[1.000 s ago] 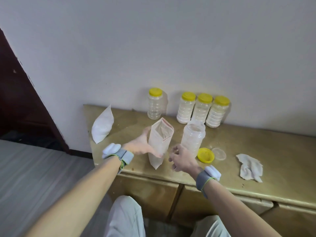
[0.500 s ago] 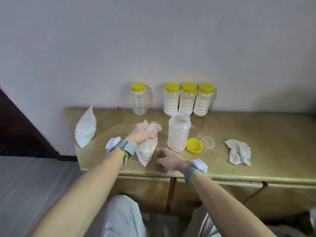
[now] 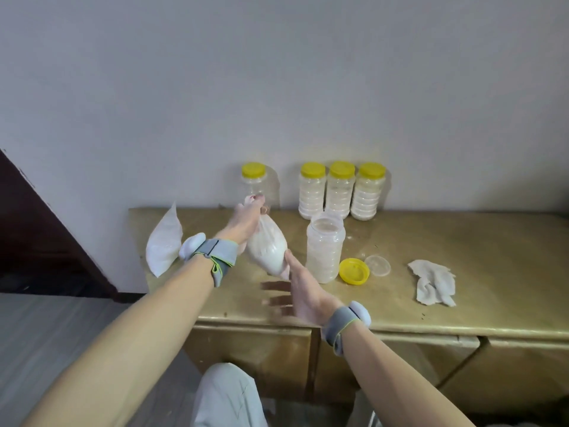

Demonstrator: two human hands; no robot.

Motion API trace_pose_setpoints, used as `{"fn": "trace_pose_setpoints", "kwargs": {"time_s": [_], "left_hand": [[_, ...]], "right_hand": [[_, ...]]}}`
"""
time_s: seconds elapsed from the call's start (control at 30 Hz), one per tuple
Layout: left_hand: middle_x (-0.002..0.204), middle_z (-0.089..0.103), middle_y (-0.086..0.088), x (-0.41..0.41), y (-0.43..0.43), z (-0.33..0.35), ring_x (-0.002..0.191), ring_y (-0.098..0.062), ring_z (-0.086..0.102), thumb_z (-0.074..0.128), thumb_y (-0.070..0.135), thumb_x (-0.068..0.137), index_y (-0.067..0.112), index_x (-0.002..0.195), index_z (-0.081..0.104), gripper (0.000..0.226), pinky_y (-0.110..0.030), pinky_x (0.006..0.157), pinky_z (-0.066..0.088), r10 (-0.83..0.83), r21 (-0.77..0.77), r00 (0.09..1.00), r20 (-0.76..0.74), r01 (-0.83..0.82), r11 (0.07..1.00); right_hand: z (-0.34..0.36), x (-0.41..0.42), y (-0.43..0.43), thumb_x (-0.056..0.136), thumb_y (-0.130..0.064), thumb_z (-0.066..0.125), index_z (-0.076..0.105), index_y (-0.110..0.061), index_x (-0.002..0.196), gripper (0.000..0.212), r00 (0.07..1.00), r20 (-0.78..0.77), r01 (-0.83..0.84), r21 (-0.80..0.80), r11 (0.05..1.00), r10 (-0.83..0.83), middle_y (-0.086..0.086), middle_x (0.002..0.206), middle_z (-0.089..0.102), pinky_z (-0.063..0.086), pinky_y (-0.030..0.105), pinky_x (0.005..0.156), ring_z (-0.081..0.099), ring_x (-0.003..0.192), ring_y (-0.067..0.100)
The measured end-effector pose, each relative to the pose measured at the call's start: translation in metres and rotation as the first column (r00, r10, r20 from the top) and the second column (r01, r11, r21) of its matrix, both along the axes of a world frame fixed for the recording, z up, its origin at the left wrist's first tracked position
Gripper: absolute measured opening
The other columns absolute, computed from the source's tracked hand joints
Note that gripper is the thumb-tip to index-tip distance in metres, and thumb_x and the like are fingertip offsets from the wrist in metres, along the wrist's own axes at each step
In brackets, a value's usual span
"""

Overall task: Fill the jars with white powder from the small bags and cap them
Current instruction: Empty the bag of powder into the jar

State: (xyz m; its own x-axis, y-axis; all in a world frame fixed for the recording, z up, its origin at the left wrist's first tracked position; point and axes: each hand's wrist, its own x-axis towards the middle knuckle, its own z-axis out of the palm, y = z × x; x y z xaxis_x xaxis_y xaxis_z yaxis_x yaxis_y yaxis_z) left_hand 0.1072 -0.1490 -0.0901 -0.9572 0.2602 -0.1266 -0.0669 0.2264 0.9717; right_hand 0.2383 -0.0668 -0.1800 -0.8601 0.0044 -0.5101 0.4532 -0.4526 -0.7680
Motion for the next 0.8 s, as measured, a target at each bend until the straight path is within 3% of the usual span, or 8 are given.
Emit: {"fn": "trace_pose_setpoints", "kwargs": {"time_s": [0.1,0.23,0.3,0.43,0.53,0.67,0.73,0.8], "left_hand": [[0.097,0.063,-0.013,-0.002,0.005,0.025,0.093,-0.028,0.061,0.055,0.015,0.099,0.017,0.077,0.058,0.023,-0.042,0.089,0.052,0.012,0.15,1.0,0.001,-0.012,0.989],[0.086,0.062,-0.007,-0.002,0.008,0.059,0.079,-0.02,0.058,0.047,-0.001,0.1,0.014,0.076,0.06,0.031,-0.031,0.071,0.048,-0.037,0.271,0.999,-0.003,0.037,0.962],[0.083,0.061,-0.006,-0.003,0.006,0.073,0.074,-0.019,0.057,0.046,0.0,0.102,0.012,0.078,0.061,0.031,-0.031,0.067,0.048,-0.083,0.301,0.996,0.016,0.074,0.951],[0.083,0.059,-0.005,0.003,0.007,0.094,0.068,-0.018,0.056,0.045,0.006,0.104,0.014,0.084,0.061,0.026,-0.026,0.056,0.051,-0.125,0.308,0.992,-0.02,0.125,0.943],[0.087,0.062,0.001,0.003,0.011,0.099,0.076,-0.019,0.062,0.044,0.014,0.105,0.019,0.092,0.065,0.025,-0.03,0.068,0.051,-0.131,0.054,0.961,-0.243,0.148,0.987],[0.097,0.067,-0.004,0.009,0.021,0.096,0.094,-0.027,0.062,0.039,0.021,0.106,0.019,0.111,0.068,0.029,-0.026,0.072,0.037,-0.301,-0.443,0.726,-0.619,-0.006,0.897],[0.105,0.07,-0.014,0.013,0.03,0.089,0.099,-0.033,0.064,0.037,0.024,0.107,0.014,0.115,0.067,0.032,-0.032,0.076,0.042,-0.391,-0.546,0.635,-0.666,-0.058,0.836],[0.104,0.071,-0.019,0.013,0.044,0.08,0.099,-0.037,0.065,0.035,0.034,0.107,0.015,0.11,0.067,0.037,-0.038,0.079,0.049,-0.46,-0.641,0.64,-0.615,-0.066,0.765]], "right_hand": [[0.023,-0.015,-0.011,0.084,-0.078,0.047,0.065,-0.01,0.125,0.081,0.983,-0.135,0.086,-0.254,0.963,-0.123,0.012,0.118,0.069,0.046,0.031,0.061,0.064,0.081,0.028],[0.065,-0.028,-0.012,0.078,-0.065,0.065,0.069,-0.006,0.114,0.069,0.937,-0.2,0.16,-0.484,0.86,-0.287,0.011,0.102,0.068,0.053,0.027,0.059,0.065,0.072,0.022],[0.083,-0.032,-0.005,0.076,-0.062,0.069,0.071,-0.008,0.106,0.061,0.922,-0.205,0.175,-0.536,0.826,-0.328,0.01,0.092,0.068,0.054,0.025,0.056,0.065,0.068,0.021],[0.111,-0.037,0.014,0.082,-0.05,0.068,0.068,-0.007,0.107,0.05,0.894,-0.258,0.213,-0.473,0.855,-0.366,0.01,0.081,0.065,0.048,0.018,0.043,0.06,0.06,0.019],[0.129,-0.032,0.03,0.087,-0.034,0.065,0.067,-0.011,0.101,0.026,0.847,-0.302,0.306,-0.394,0.866,-0.437,0.008,0.078,0.065,0.041,0.016,0.037,0.054,0.059,0.02],[0.137,-0.02,0.056,0.088,-0.023,0.064,0.065,-0.013,0.094,0.012,0.798,-0.326,0.411,-0.322,0.853,-0.507,0.005,0.074,0.067,0.042,0.016,0.041,0.056,0.058,0.021],[0.135,-0.013,0.07,0.088,-0.022,0.064,0.064,-0.011,0.1,0.016,0.783,-0.336,0.45,-0.275,0.85,-0.523,0.006,0.077,0.066,0.044,0.018,0.043,0.057,0.058,0.021],[0.132,-0.005,0.087,0.087,-0.02,0.066,0.063,-0.011,0.105,0.021,0.765,-0.343,0.491,-0.237,0.838,-0.545,0.008,0.081,0.064,0.045,0.021,0.043,0.059,0.059,0.021]]}}
